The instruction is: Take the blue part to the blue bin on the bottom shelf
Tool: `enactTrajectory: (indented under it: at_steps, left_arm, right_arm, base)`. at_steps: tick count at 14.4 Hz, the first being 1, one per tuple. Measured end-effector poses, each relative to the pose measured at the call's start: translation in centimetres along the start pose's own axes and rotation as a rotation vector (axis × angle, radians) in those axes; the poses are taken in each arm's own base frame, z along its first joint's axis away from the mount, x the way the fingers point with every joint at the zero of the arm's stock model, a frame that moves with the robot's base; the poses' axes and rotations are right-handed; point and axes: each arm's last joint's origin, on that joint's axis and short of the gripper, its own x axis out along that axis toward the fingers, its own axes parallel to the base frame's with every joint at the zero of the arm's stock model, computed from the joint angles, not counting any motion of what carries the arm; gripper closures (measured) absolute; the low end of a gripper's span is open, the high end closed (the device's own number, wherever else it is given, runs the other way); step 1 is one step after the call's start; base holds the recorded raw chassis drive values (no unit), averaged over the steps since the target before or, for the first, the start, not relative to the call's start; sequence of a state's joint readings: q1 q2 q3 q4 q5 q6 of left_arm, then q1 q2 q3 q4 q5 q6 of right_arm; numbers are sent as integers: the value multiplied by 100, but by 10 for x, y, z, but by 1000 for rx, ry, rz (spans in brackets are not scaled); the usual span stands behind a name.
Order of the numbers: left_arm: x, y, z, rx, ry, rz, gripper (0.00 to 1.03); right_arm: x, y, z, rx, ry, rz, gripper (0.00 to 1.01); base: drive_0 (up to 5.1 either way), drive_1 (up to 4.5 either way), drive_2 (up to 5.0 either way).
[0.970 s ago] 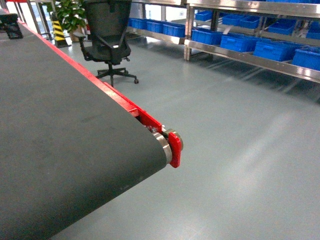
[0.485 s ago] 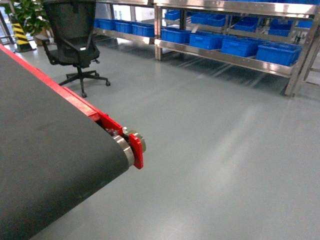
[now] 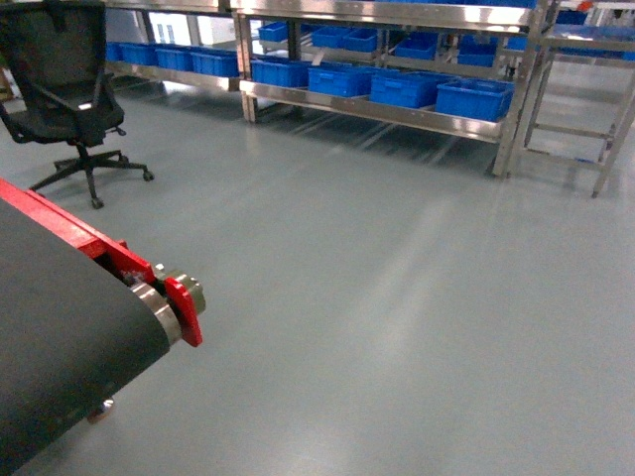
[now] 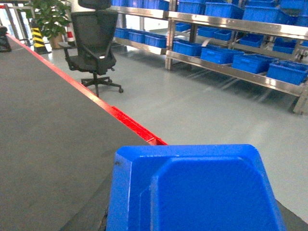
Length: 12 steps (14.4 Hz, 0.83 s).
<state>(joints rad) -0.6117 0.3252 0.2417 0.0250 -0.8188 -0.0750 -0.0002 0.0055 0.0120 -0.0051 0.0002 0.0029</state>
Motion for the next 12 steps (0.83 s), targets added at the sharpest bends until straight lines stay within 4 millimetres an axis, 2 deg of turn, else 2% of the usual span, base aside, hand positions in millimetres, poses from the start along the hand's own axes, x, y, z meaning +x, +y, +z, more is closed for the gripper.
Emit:
enactTrajectory:
  at_steps: [12]
  left_arm:
    - [0,0,0,0,0,0,60]
  right_arm:
    - [0,0,0,0,0,0,3]
  base:
    - [-159,-159,-159]
